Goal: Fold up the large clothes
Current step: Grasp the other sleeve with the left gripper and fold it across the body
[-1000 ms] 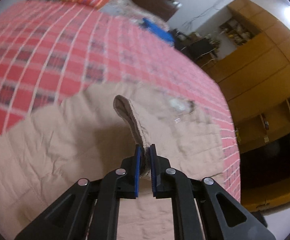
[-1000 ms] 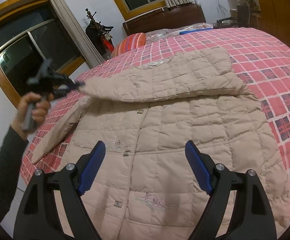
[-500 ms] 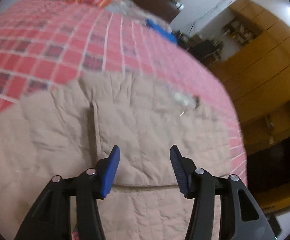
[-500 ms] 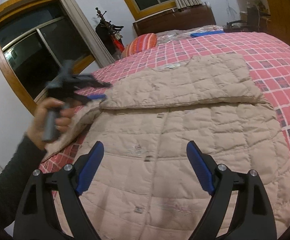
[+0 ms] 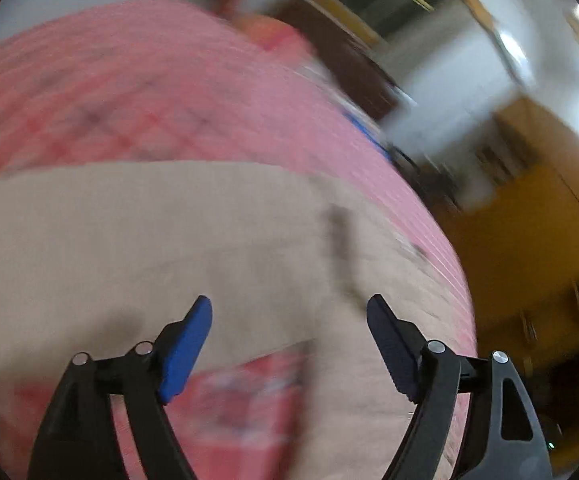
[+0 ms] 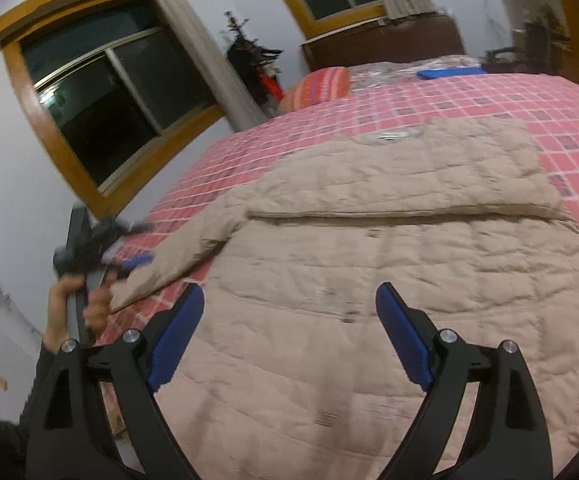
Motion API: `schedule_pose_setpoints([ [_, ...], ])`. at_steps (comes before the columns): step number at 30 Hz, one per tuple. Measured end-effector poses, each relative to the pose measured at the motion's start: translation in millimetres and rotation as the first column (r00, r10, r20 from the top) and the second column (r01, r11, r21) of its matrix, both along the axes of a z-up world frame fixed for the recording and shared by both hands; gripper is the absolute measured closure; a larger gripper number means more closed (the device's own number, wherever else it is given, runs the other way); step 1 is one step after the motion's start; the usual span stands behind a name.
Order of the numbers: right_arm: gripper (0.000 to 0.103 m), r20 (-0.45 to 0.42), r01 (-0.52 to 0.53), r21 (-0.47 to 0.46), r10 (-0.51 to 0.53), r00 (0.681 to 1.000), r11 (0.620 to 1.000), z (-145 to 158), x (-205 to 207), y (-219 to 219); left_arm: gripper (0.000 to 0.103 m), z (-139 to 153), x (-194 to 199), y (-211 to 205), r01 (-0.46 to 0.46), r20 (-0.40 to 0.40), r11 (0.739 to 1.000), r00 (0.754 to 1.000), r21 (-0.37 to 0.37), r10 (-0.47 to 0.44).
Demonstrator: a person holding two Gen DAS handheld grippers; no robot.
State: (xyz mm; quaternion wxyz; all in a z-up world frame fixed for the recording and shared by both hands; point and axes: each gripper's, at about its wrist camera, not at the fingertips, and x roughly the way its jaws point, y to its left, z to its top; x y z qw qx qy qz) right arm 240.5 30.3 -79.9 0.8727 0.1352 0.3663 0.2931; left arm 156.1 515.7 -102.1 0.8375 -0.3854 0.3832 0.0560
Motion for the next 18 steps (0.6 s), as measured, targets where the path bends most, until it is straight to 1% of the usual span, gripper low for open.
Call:
schedule_pose_setpoints([
  [1, 0.015, 0.003, -0.017, 0.000, 0.017, 1.000, 1.000, 0.8, 0.1, 5.3, 0.023, -2.0, -27.6, 18.1, -0.068, -0.007, 0.998, 0.998, -0.009, 0.068],
  [3, 0.015, 0.007, -0.054, -0.001, 0.054, 0.998, 0.999, 2.2, 0.4, 17.0, 0.023, -4.6, -78.8, 51.0, -0.190, -0.016, 0.981, 0.982, -0.034, 0.189],
  [5, 0.015, 0.011, -0.081, 0.002, 0.081, 0.997, 0.997, 5.0, -0.3, 25.4, 0.023, -6.6, -114.0, 74.8, -0.265, -0.038, 0.963, 0.964, -0.040, 0.264],
  [7, 0.015, 0.018, -0.100, 0.006, 0.100, 0.995, 0.995, 7.7, -1.3, 33.5, 0.023, -15.6, -131.0, 91.0, -0.306, -0.074, 0.951, 0.950, -0.043, 0.303],
  [9, 0.015, 0.022, -0.113, 0.007, 0.113, 0.993, 0.994, 9.7, -2.8, 39.1, 0.023, -30.3, -135.6, 100.3, -0.322, -0.100, 0.942, 0.944, -0.098, 0.313],
  [10, 0.015, 0.025, -0.119, 0.007, 0.119, 0.993, 0.993, 11.1, -4.8, 42.2, 0.023, -37.1, -135.5, 105.9, -0.334, -0.125, 0.937, 0.939, -0.106, 0.321],
  [11, 0.015, 0.028, -0.122, 0.008, 0.122, 0.992, 0.992, 12.5, -7.2, 43.4, 0.023, -42.8, -134.7, 110.7, -0.344, -0.134, 0.932, 0.935, -0.114, 0.328],
  [13, 0.015, 0.039, -0.123, 0.003, 0.123, 0.992, 0.992, 15.5, -12.4, 43.0, 0.023, -48.3, -126.6, 112.5, -0.348, -0.139, 0.930, 0.933, -0.116, 0.331],
  [14, 0.015, 0.043, -0.120, 0.000, 0.120, 0.992, 0.993, 16.8, -13.6, 42.4, 0.023, -48.5, -124.3, 114.5, -0.354, -0.127, 0.929, 0.932, -0.107, 0.340],
  [16, 0.015, 0.043, -0.108, -0.003, 0.108, 0.993, 0.994, 17.5, -15.4, 39.3, 0.026, -46.8, -117.0, 118.3, -0.360, -0.108, 0.929, 0.930, -0.084, 0.351],
  [17, 0.015, 0.041, -0.100, -0.004, 0.100, 0.994, 0.995, 17.5, -16.0, 37.0, 0.032, -46.2, -117.7, 121.4, -0.368, -0.100, 0.927, 0.927, -0.076, 0.361],
  [18, 0.015, 0.039, -0.092, -0.004, 0.092, 0.995, 0.996, 17.1, -16.4, 34.6, 0.060, -46.4, -111.8, 123.6, -0.370, -0.097, 0.926, 0.927, -0.082, 0.362],
])
